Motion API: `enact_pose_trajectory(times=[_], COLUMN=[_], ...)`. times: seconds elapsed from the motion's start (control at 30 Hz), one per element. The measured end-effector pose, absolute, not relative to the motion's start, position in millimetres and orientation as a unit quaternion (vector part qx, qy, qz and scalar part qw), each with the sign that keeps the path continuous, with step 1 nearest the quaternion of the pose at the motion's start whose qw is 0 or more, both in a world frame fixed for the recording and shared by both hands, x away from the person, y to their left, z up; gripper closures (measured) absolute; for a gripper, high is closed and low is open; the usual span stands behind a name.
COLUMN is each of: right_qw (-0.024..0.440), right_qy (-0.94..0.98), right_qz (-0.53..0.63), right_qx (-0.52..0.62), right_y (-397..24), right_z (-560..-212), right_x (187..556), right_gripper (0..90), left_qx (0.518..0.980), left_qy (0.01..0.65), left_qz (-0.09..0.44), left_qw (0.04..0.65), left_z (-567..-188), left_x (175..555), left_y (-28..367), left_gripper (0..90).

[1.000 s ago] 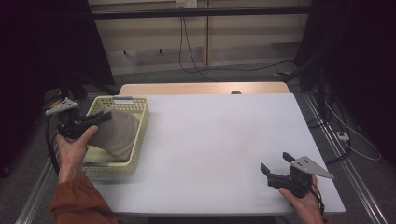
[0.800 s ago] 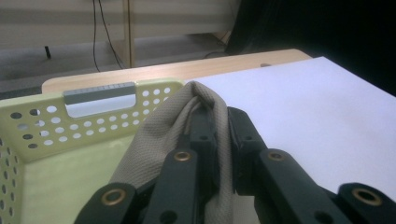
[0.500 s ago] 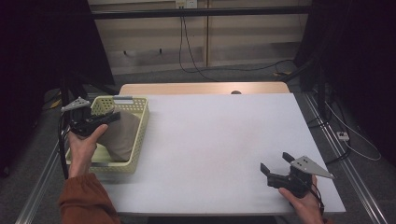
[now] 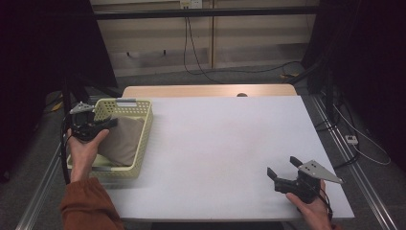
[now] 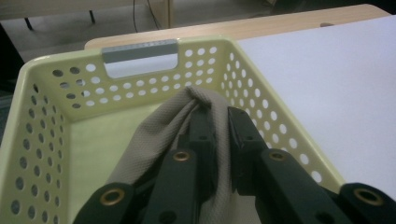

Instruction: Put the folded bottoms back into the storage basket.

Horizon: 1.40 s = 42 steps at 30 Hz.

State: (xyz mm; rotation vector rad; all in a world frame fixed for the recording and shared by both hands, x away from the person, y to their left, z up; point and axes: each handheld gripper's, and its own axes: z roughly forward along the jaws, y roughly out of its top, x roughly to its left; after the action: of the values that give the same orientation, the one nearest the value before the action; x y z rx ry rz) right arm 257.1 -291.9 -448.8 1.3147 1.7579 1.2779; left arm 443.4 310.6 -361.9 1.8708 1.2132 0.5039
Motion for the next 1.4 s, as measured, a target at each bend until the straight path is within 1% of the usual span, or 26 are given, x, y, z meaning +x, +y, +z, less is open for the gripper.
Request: enact_pose_trajectory(times=[0.1, 0.2, 0.33, 0.5, 0.63, 0.7, 0.8, 0.87, 1.0, 1.27, 1.37, 1.4], right_qw=[0.297, 0.296, 0.296, 0.296, 0.296, 0.297, 0.296, 0.296, 0.295, 0.294, 0.292, 0.292], right_qy=[0.661, 0.661, 0.661, 0.661, 0.662, 0.662, 0.661, 0.662, 0.662, 0.662, 0.663, 0.662], right_qz=[0.48, 0.48, 0.48, 0.48, 0.48, 0.48, 0.48, 0.48, 0.48, 0.48, 0.478, 0.479], right_qx=[0.494, 0.495, 0.495, 0.494, 0.494, 0.494, 0.495, 0.495, 0.494, 0.495, 0.497, 0.497], right_y=[-292.0, -291.9, -291.9, -292.0, -291.9, -291.8, -291.6, -291.8, -292.5, -292.0, -291.2, -291.1], right_z=[-448.8, -448.8, -448.8, -448.8, -448.8, -448.6, -448.5, -448.9, -449.0, -449.2, -449.6, -449.6], right_x=[257.1, 257.3, 257.2, 257.1, 257.2, 257.2, 257.4, 257.6, 257.5, 257.9, 258.7, 258.8], right_gripper=[5.7, 5.6, 5.7, 5.7, 5.6, 5.7, 5.7, 5.6, 5.6, 5.7, 5.7, 5.7], left_qx=[0.746, 0.747, 0.745, 0.747, 0.743, 0.744, 0.742, 0.743, 0.749, 0.755, 0.745, 0.746], left_qy=[0.499, 0.511, 0.525, 0.537, 0.531, 0.529, 0.523, 0.518, 0.518, 0.538, 0.548, 0.551], left_qz=[0.219, 0.211, 0.219, 0.205, 0.182, 0.185, 0.173, 0.175, 0.18, 0.191, 0.184, 0.184], left_qw=[0.382, 0.37, 0.348, 0.333, 0.365, 0.363, 0.382, 0.385, 0.372, 0.324, 0.332, 0.326], left_z=[-365.0, -369.1, -372.7, -378.4, -382.4, -383.5, -385.8, -386.3, -387.2, -390.2, -391.7, -393.7], left_x=[444.8, 447.5, 449.6, 453.3, 457.3, 460.3, 466.1, 468.8, 472.2, 472.2, 469.4, 468.3], left_y=[311.6, 314.2, 315.9, 318.9, 316.6, 312.5, 307.0, 302.8, 299.8, 313.2, 323.2, 326.1], left_gripper=[81.6, 81.6, 81.6, 81.6, 81.5, 81.5, 81.6, 81.5, 81.5, 80.8, 80.5, 80.4])
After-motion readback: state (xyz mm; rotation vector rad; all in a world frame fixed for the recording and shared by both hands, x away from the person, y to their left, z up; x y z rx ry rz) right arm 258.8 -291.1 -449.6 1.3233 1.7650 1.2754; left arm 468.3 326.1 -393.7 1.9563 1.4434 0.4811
